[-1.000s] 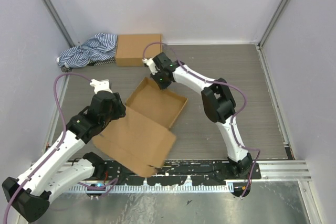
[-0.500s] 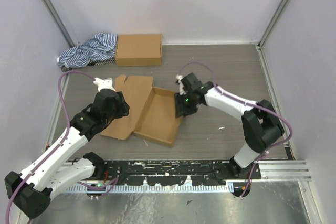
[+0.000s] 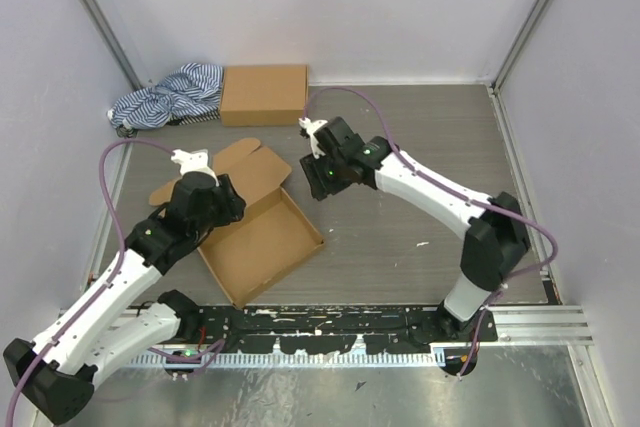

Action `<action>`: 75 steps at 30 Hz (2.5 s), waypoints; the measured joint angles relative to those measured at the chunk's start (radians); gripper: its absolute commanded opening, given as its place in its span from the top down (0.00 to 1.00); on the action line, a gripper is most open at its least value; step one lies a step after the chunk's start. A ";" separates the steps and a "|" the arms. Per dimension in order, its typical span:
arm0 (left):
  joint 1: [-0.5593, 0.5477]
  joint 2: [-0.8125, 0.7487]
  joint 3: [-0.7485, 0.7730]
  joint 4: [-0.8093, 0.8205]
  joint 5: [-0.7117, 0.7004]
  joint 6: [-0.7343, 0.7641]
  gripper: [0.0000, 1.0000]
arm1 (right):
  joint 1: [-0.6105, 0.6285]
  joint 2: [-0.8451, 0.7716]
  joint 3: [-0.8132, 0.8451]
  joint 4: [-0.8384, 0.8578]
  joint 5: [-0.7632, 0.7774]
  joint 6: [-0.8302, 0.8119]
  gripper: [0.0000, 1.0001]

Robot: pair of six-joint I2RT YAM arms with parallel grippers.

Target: Fold the paper box

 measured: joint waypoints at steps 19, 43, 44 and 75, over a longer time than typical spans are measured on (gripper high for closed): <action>0.000 -0.061 -0.057 -0.031 -0.022 -0.050 0.46 | 0.032 0.383 0.154 0.078 -0.044 -0.019 0.47; 0.000 -0.010 -0.057 -0.029 -0.027 -0.051 0.46 | 0.083 0.251 0.084 0.124 -0.047 0.048 0.51; 0.000 -0.010 -0.057 -0.029 -0.027 -0.051 0.46 | 0.087 0.263 0.084 0.125 -0.048 0.050 0.52; 0.008 0.235 0.085 -0.022 -0.069 -0.064 0.41 | -0.051 -0.047 -0.407 0.123 0.277 0.339 0.54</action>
